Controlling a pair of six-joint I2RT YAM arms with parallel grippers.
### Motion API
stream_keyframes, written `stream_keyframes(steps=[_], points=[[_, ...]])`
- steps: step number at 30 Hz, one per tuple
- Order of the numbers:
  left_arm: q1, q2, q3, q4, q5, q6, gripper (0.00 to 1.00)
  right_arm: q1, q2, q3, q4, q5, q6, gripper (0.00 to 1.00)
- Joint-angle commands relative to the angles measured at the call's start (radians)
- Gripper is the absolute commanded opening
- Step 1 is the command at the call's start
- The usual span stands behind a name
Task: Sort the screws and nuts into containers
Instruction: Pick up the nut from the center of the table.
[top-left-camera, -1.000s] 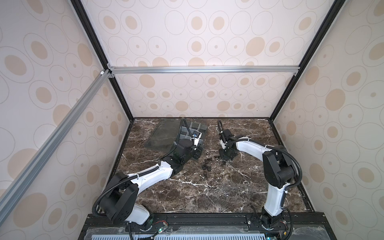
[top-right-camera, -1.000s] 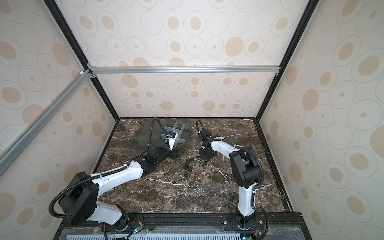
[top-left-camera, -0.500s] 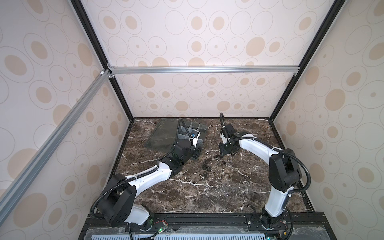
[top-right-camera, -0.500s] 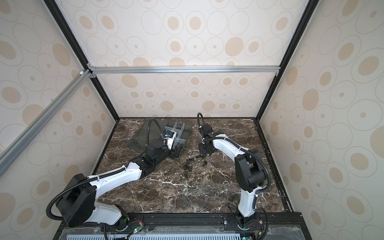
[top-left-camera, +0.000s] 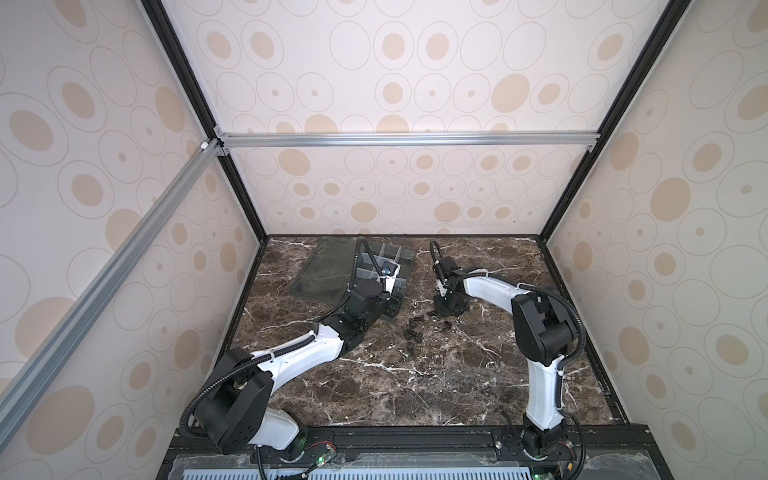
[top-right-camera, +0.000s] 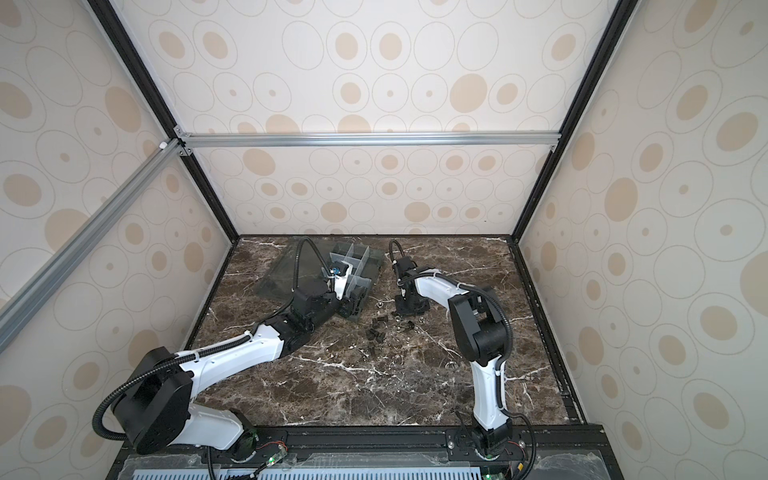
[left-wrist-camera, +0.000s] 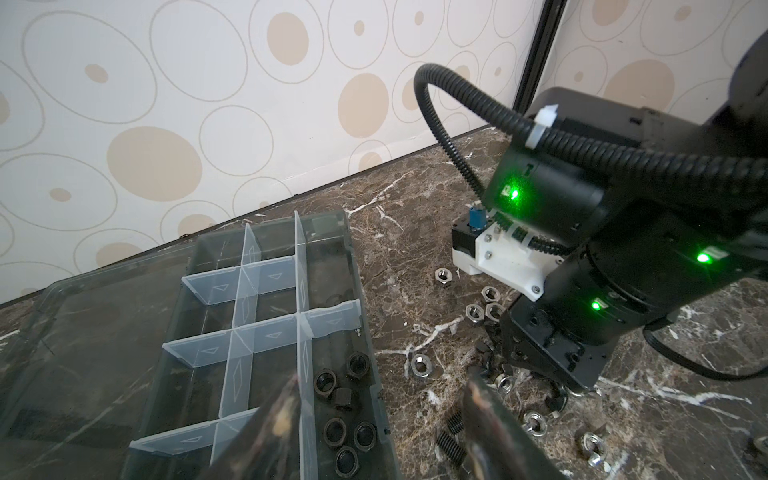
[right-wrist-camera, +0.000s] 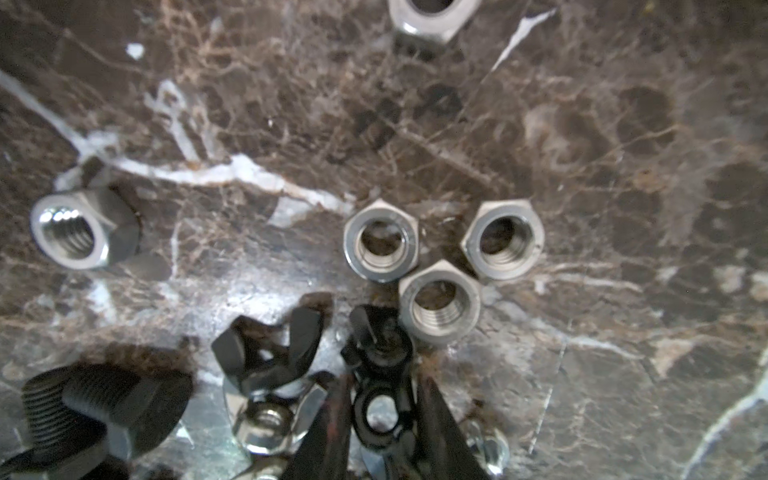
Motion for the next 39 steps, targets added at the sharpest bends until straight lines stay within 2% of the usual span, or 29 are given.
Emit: stream_keyframes(steps=[1,5,14,18,22,29,39], points=[[-0.005,-0.011,0.007,0.015,-0.010,0.018,0.62,-0.003,0.024,0.012,0.011,-0.018,0.021,0.26],[-0.005,-0.014,0.018,0.008,-0.010,0.021,0.62,-0.005,0.006,0.021,0.008,-0.005,0.009,0.18],[0.001,-0.020,0.026,0.027,-0.036,0.020,0.63,-0.003,-0.086,0.037,-0.040,-0.006,-0.019,0.17],[0.039,-0.024,0.036,0.016,-0.035,-0.018,0.63,0.001,-0.133,0.067,-0.064,-0.025,-0.035,0.17],[0.119,-0.038,0.017,0.023,0.005,-0.084,0.63,0.024,-0.144,0.120,-0.073,-0.076,-0.068,0.17],[0.258,-0.094,-0.060,0.013,0.039,-0.221,0.63,0.122,-0.062,0.289,-0.093,-0.166,-0.127,0.17],[0.283,-0.204,-0.148,-0.006,0.026,-0.211,0.63,0.222,0.108,0.525,-0.109,-0.292,-0.155,0.16]])
